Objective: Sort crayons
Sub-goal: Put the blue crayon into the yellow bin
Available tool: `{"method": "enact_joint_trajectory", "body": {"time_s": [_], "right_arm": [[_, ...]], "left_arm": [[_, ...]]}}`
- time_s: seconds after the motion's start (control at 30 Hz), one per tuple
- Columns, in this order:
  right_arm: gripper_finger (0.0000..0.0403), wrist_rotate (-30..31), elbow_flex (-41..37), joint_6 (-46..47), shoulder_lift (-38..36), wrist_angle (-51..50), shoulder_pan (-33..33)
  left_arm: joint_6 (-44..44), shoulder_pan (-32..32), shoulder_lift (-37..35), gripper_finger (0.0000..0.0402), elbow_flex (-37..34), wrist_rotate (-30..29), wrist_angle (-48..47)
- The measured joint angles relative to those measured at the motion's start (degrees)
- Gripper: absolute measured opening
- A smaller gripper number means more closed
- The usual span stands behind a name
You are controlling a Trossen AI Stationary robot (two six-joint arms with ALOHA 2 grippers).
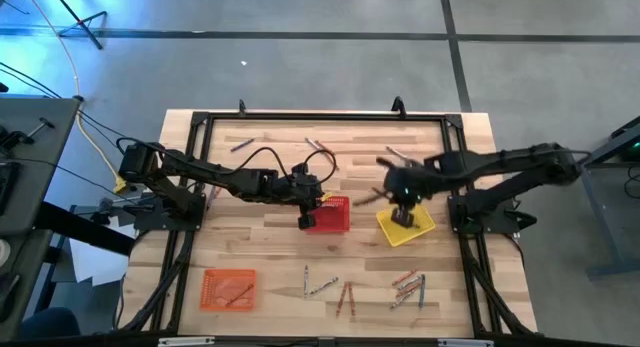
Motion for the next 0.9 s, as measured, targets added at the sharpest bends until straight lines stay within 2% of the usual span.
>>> {"method": "enact_joint_trajectory", "body": {"time_s": [0.13, 0.33, 0.4, 0.57, 0.8, 0.9], "right_arm": [[0.0004, 0.97, 0.00, 2.45, 0.00, -1.25, 6.47], [0.0005, 12.59, -0.66, 10.49, -0.04, -5.15, 11.69], [0.0005, 13.85, -3.19, 13.29, -0.12, -6.47, 11.92], [0.0005, 11.77, -11.47, 15.79, -0.20, -5.90, 9.10], [0.0005, 2.38, -18.43, 18.92, -0.20, -1.50, 5.54], [0.0005, 0.20, -19.57, 18.95, -0.20, 0.19, 4.94]], "left_arm": [[-3.06, 0.00, 0.00, 0.0083, 0.00, 0.53, 0.00], [-6.53, -0.45, 0.00, 0.0083, 0.00, 0.66, 0.00], [-6.78, -0.83, 0.00, 0.0083, 0.00, 0.65, 0.00], [-6.13, -1.63, 0.00, 0.0083, 0.00, 0.68, -0.31], [-4.35, -1.90, 0.00, 0.0083, 0.00, 0.68, -0.28], [-3.83, -1.84, 0.00, 0.0083, 0.00, 0.66, -0.24]]}}
